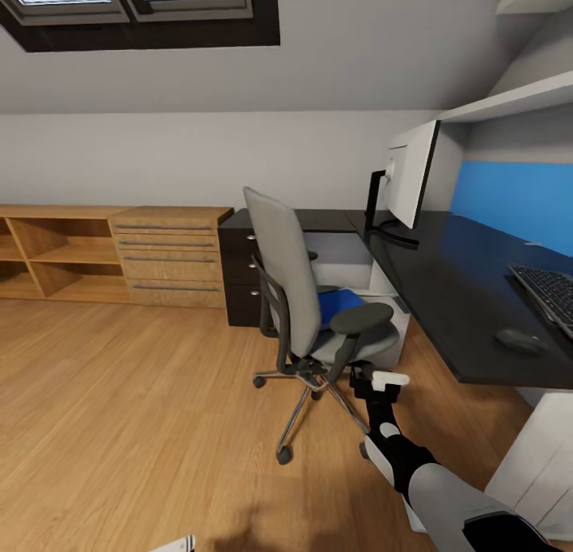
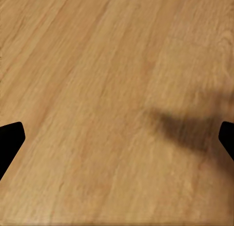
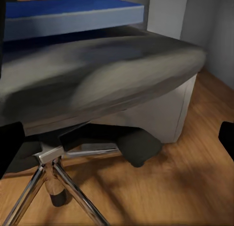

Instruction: In the bedroom, organize the workspace by keeping the computer under the desk, ensuring the monitor is on the desk, placing the keyboard on the desk next to the monitor, placing the mouse on the desk next to the keyboard, moving the folder from the swivel chair onto the desk next to the mouse, stacking the notebook on top of the folder with the pen on top of the notebook, and positioning the swivel chair next to the desk.

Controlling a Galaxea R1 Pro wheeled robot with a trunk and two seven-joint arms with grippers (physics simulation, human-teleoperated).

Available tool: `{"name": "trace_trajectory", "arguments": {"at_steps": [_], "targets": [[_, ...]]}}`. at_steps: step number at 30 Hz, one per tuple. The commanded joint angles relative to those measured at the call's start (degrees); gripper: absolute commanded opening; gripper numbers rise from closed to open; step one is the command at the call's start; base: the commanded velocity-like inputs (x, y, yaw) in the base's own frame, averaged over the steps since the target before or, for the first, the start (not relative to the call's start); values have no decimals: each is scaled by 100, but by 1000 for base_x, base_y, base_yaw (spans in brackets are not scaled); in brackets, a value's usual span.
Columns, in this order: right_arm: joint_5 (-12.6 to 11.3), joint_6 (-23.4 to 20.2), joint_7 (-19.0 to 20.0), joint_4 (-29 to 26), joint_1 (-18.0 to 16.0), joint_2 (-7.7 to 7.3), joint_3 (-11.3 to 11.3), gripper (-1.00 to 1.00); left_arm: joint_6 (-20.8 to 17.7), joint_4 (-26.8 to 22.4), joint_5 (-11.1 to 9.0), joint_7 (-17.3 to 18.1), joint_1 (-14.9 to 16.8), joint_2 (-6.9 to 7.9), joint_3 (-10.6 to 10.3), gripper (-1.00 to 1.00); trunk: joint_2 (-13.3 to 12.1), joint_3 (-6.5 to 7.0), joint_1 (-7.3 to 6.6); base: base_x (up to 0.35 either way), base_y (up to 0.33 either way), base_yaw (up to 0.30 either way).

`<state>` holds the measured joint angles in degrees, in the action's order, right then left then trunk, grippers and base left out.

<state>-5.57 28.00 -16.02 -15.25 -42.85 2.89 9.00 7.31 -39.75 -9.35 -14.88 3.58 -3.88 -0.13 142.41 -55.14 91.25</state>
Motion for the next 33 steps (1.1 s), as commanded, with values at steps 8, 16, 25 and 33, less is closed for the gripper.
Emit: {"name": "trace_trajectory", "arguments": {"at_steps": [8,16,25,33], "targets": [[-59,22,-24,5,-4,14,57,100,25,2,-49,-6,2,-1,-4,100,2,-14,-2,-6,0,113],[-58,22,-24,5,-4,13,58,100,25,2,-49,-6,2,0,4,100,2,-25,-2,0,0,109],[-58,22,-24,5,-4,15,57,100,25,2,-49,-6,2,1,4,100,2,-26,-2,0,0,14],[-58,24,-177,5,-4,16,58,100,25,9,-49,-6,2,-2,4,100,2,-26,-2,0,0,201]]}}
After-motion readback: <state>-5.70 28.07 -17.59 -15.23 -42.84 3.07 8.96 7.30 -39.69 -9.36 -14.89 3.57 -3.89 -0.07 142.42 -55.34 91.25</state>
